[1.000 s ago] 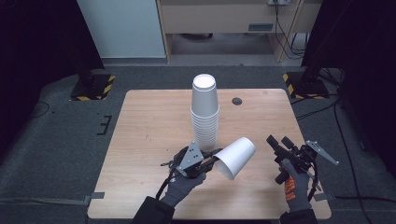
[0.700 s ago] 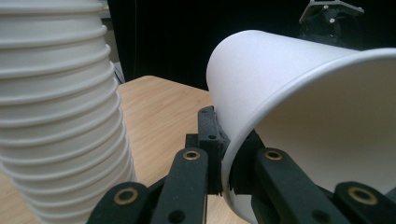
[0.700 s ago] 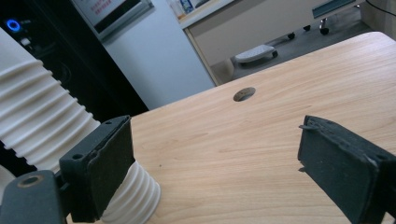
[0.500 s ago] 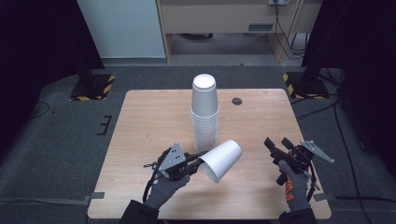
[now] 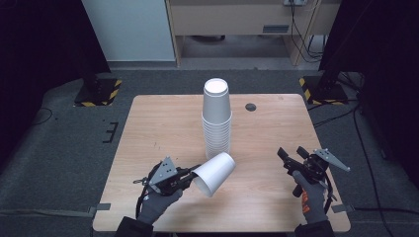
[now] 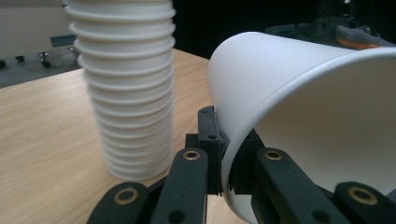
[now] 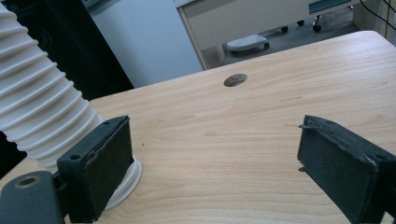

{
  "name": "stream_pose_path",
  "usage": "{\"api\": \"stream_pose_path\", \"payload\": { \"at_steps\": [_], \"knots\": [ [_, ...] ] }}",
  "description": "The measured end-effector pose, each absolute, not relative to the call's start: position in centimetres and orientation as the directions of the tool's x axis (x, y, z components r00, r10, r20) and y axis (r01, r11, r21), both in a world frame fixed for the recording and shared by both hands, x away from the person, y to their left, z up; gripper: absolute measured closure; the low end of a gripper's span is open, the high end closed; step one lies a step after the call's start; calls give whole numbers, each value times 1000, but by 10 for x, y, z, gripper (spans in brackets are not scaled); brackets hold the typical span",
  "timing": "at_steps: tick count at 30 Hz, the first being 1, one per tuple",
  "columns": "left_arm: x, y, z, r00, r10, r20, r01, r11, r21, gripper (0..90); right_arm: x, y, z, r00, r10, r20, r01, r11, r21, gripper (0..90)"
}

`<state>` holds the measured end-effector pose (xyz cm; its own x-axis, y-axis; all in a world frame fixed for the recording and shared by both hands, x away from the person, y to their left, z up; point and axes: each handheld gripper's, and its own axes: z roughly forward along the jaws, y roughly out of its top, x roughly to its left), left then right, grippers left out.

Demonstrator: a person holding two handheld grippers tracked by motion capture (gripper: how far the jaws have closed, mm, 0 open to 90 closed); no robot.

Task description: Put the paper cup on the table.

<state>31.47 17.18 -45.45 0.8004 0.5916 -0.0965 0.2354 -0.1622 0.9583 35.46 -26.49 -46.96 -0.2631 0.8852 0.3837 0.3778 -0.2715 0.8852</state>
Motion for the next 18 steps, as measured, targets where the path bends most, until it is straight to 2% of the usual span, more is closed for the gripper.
{"api": "stream_pose_path", "payload": {
  "at_steps": [6,18],
  "knots": [
    [313,191,-459,766,635,-100,261,-165,951,854,355,-263,-473,-264,923,280,393,-162,905,105],
    [312,232,-460,673,731,-112,298,-130,946,853,358,-267,-488,-241,956,169,444,-46,895,103]
  ]
}}
